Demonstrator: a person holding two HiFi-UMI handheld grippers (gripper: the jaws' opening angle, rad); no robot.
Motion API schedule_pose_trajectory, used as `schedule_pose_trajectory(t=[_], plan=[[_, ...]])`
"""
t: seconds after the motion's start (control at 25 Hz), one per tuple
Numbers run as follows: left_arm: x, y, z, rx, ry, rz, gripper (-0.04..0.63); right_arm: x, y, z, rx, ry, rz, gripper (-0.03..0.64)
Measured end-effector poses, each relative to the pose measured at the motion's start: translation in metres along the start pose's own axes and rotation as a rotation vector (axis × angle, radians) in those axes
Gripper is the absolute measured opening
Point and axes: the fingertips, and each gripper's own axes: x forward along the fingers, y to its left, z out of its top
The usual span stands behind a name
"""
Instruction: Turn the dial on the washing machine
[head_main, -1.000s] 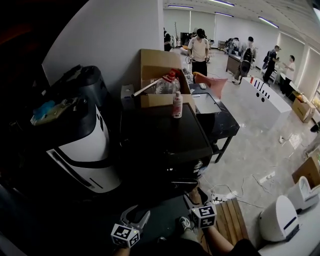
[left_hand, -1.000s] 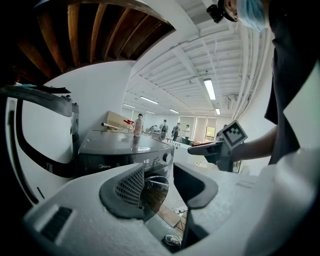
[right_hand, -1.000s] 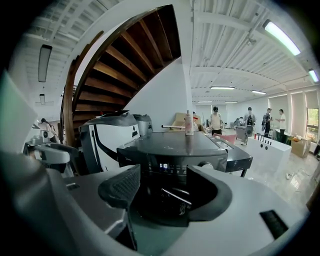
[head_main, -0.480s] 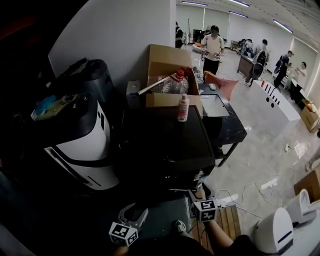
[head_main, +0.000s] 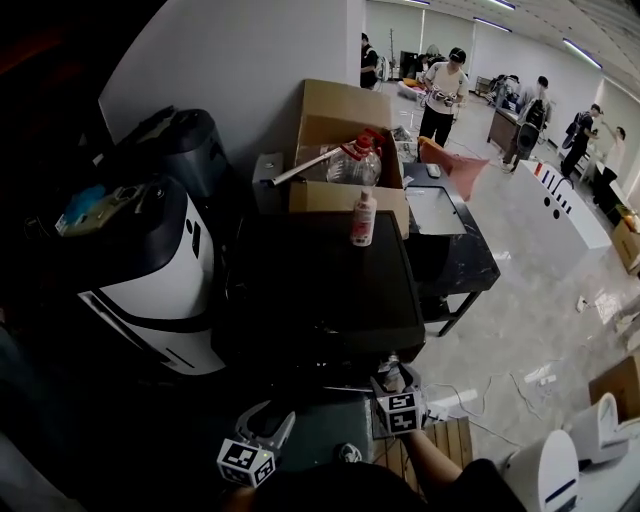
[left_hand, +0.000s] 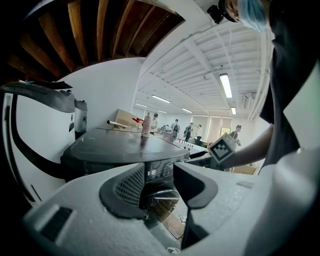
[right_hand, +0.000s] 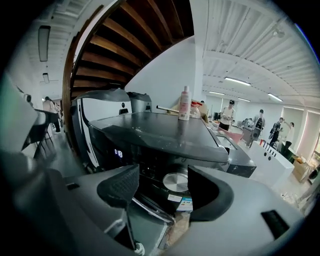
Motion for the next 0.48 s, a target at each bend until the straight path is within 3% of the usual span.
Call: schedule_pose_trajectory(t=[0.48], plan=[[0.039, -0.008, 0.007, 0.002, 0.005, 0.030, 0.173, 0.044, -0.014, -0.023, -0.099, 0.074, 0.030, 0.318]])
